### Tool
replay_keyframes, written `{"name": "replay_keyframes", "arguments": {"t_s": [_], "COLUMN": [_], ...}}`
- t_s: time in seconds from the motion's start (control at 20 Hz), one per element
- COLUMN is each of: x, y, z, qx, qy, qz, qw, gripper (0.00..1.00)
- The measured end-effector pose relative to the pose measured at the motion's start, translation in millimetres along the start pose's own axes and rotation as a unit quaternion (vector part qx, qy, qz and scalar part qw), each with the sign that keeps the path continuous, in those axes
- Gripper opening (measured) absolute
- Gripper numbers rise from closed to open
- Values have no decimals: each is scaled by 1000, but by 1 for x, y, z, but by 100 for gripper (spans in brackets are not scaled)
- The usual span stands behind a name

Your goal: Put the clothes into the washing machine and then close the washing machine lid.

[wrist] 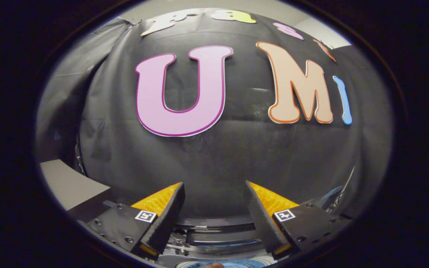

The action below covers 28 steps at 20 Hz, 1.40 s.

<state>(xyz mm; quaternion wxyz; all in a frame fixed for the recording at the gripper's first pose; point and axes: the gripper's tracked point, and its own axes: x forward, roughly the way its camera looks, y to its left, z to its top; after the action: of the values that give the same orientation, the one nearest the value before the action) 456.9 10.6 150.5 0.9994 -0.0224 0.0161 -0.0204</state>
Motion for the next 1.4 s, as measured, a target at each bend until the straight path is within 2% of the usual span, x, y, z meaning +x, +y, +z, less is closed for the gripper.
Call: {"name": "replay_keyframes", "arguments": {"t_s": [1.4], "x": [-7], "y": [-8], "z": [9], "qx": [2], "qy": [0], "qz": [-36], "qw": [999], "gripper": [99]}}
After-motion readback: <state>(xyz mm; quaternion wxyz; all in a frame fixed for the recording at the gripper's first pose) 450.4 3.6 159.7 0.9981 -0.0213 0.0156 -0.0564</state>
